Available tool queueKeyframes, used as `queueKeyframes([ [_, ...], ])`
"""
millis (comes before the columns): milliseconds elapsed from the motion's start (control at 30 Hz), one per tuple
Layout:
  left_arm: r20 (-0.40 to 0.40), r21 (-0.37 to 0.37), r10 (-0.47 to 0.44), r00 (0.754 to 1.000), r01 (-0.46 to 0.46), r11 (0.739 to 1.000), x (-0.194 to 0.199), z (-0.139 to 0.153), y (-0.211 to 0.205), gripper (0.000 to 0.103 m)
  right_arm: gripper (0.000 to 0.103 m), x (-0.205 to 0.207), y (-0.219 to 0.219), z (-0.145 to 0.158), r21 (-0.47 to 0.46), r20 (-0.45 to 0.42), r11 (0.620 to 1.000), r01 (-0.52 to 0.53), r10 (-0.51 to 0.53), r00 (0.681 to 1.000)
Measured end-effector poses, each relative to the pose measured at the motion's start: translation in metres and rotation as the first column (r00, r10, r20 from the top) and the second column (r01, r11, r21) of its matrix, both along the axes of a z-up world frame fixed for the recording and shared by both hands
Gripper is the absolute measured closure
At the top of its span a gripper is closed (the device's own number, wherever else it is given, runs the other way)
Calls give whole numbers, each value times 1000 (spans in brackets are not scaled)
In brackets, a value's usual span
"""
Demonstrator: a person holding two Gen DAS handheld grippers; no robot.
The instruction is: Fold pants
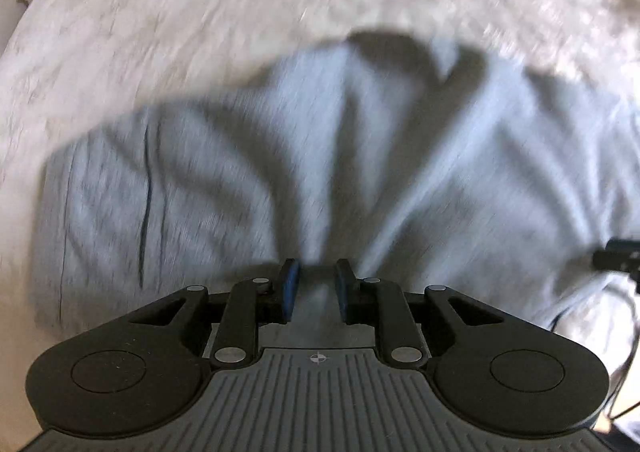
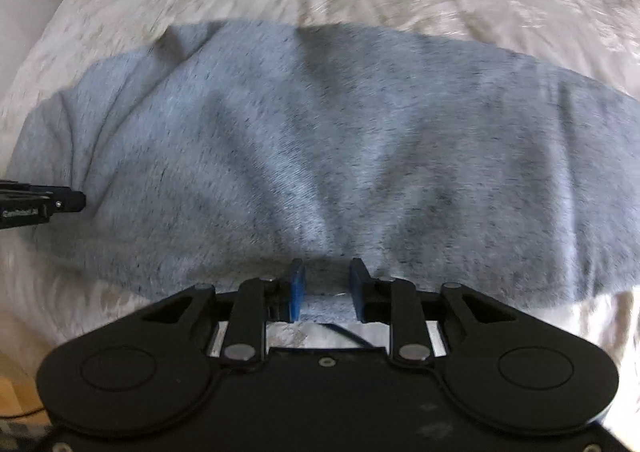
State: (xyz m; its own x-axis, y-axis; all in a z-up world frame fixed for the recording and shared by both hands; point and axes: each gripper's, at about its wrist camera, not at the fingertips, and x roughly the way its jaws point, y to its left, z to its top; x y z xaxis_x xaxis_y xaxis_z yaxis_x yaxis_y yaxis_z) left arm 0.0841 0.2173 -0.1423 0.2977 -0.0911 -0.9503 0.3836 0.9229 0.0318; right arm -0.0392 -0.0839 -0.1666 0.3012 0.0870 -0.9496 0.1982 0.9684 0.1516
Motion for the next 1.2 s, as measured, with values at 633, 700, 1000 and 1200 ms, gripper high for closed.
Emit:
queueKeyframes([
  [633, -67, 27, 105, 992, -103, 994, -29, -28, -94, 81, 55, -55, -228, 61, -45, 182, 919, 391, -377, 908],
  [700, -54, 32, 143, 988, -141, 989, -26, -25, -106, 81, 54, -58, -264, 62, -67, 195, 905, 421, -402, 895],
  [1000, -47, 53, 194, 980, -192, 980, -38, -23, -176, 81, 39, -49, -395, 48, -116, 219, 883, 455, -424, 879],
  [1200, -62, 73, 201, 978, -196, 978, -51, -23, -192, 81, 37, -30, -428, 22, -103, 183, 918, 382, -360, 915],
])
